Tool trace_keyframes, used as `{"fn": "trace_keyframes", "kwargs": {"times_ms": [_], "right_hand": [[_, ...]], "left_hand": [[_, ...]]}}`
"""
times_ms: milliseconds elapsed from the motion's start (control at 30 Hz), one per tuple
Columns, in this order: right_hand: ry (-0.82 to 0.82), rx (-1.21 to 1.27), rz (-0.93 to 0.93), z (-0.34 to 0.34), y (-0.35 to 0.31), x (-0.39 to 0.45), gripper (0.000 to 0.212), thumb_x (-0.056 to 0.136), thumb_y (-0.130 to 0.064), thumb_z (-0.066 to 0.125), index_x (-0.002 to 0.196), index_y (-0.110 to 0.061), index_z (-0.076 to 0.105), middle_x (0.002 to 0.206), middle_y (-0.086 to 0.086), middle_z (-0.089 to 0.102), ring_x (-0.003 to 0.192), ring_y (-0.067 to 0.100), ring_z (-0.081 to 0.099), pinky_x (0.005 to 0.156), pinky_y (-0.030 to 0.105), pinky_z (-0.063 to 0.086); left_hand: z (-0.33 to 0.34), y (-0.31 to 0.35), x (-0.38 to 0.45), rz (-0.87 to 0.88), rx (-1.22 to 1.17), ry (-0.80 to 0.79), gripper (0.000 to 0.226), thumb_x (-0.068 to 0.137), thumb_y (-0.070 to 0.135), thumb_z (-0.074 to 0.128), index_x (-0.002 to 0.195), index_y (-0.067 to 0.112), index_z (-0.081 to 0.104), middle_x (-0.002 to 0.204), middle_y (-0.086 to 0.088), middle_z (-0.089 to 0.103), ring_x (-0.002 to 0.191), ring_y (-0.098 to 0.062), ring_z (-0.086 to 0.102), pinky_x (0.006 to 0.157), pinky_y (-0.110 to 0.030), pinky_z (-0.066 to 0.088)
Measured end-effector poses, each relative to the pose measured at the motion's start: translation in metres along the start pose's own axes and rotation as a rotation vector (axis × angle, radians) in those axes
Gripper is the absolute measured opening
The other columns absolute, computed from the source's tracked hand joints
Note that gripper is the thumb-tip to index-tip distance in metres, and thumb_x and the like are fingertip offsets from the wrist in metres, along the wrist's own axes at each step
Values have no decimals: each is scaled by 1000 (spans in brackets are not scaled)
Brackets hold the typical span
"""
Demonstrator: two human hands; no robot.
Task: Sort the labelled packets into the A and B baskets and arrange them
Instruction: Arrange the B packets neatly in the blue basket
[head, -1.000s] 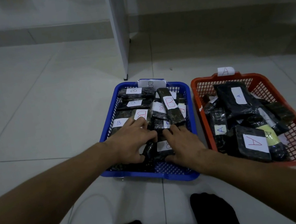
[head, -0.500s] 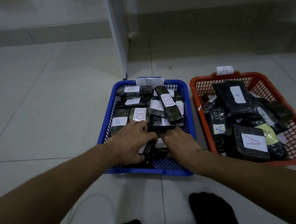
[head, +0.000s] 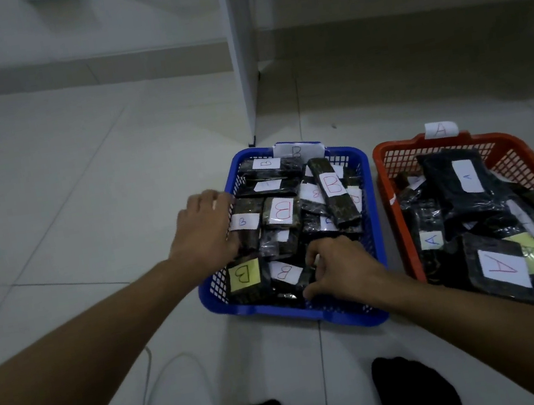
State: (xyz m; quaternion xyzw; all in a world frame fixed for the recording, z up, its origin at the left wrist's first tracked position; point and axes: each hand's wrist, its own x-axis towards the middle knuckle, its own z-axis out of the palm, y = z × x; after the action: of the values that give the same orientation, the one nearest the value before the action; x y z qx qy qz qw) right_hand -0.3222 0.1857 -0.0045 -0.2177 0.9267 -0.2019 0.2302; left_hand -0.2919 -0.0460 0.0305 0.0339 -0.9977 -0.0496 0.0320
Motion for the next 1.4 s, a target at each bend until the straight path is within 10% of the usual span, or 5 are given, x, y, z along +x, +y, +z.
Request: {"fn": "trace_keyframes", "kwargs": {"times_ms": [333,500,800,967,1400], "right_hand": [[162,197,-4,19,-1,10,43,70,-15,89,87,-24,51,83,-8,64,76,2,60,56,10,39],[180,137,3,27,-9,14,53,72,-15,87,97,-22,41,82,-4,65,75,12,64,67,30,56],[113,-53,-349,17,-24,7,33,86,-41,71,106,-33,47,74,-11,57,69,7,57,63,30,46],[-58,-338,-507,7,-41,24,74,84,-46,71,146,-42,31,134,-8,55,117,16,55,89,38,51],[94,-145,-607,-5,-35,8,44,74,-47,73,104,-32,45,105,-15,48,88,10,50,69,37,50]], "left_hand": [[2,-14,-3,-188,-138,-347,66,86,22,68,139,13,30,119,-15,60,99,-29,61,80,-39,55],[0,-13,-4,-160,-61,-382,71,86,28,68,143,15,27,123,-13,57,103,-28,59,83,-41,55],[-1,-9,-3,-143,-116,-267,68,81,39,74,135,16,40,130,-6,53,115,-24,50,90,-44,52],[-1,-16,-5,-141,-182,-190,55,88,26,67,136,19,44,137,-4,50,122,-23,46,95,-43,48],[-2,-7,8,41,-319,-76,35,98,23,49,132,22,55,130,-4,57,115,-24,47,98,-44,43]]}}
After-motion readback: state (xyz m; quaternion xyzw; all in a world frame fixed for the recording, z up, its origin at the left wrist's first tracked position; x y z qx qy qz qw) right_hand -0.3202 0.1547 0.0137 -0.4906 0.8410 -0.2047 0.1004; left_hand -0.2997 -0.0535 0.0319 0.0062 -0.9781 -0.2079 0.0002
